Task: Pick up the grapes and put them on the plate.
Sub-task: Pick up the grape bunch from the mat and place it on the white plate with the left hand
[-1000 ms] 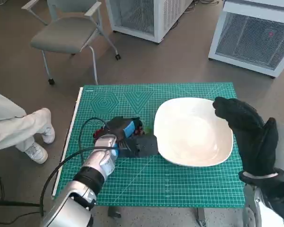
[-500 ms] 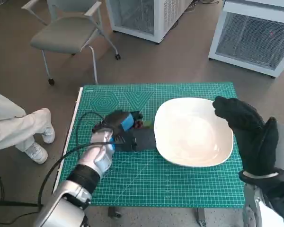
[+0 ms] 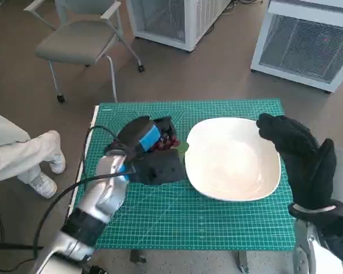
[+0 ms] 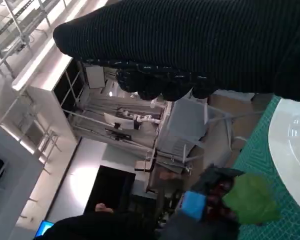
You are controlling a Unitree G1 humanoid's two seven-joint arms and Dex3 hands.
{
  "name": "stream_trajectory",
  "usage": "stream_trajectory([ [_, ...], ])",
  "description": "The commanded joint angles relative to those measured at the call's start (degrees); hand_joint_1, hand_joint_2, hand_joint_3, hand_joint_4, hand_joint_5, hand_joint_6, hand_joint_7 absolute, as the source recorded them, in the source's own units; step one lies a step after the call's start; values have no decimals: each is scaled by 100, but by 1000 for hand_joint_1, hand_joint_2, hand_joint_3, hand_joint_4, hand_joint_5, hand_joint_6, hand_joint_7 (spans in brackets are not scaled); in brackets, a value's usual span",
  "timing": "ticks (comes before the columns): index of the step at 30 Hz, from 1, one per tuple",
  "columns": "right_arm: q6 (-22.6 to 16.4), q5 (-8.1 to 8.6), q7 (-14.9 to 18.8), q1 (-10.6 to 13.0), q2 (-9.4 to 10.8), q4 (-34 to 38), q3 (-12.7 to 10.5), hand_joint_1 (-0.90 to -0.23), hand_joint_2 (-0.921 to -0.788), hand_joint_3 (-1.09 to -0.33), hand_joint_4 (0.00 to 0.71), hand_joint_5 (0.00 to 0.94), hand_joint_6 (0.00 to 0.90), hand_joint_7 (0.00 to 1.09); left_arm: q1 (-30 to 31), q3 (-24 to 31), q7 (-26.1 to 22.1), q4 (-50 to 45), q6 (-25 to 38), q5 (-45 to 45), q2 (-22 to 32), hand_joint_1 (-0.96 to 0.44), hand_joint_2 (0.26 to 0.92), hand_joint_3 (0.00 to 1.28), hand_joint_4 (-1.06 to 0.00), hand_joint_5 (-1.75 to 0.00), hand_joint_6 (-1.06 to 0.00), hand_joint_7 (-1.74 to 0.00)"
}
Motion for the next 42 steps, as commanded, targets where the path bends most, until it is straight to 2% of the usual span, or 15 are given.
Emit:
stream_trajectory([
  [1, 29, -3, 12, 31, -1, 118, -16, -505, -921, -599, 340, 365, 145, 899, 198, 263, -132, -718, 81, -42, 150, 3, 820, 237, -679, -1338, -707, -954],
  [8, 12, 1, 2, 21, 14, 125, -19, -504, -921, -597, 342, 365, 150, 895, 368, 567, -243, -1397, 46, -157, 196, 2, 873, 95, -762, -1196, -709, -979],
  [18, 11, 43, 1, 29, 33, 113, -19, -501, -921, -596, 337, 364, 155, 893, 410, 675, -229, -1538, -64, -197, 106, 2, 875, 60, -809, -1135, -732, -963],
  [24, -25, 11, -14, 50, 43, 98, -10, -498, -921, -596, 336, 365, 155, 893, 355, 628, -275, -1457, -134, -206, 80, 3, 875, 55, -816, -1119, -733, -971],
  [34, -31, -18, -43, 80, 23, 60, -27, -498, -921, -595, 335, 367, 156, 892, -132, 353, -574, -1324, 38, -69, -175, 3, 885, 52, -790, -1140, -719, -995],
  [42, 34, -17, -117, 148, 26, -65, -48, -498, -921, -595, 333, 368, 157, 891, -805, 23, -609, -831, 74, 145, -594, 3, 897, 70, -697, -1313, -743, -892],
])
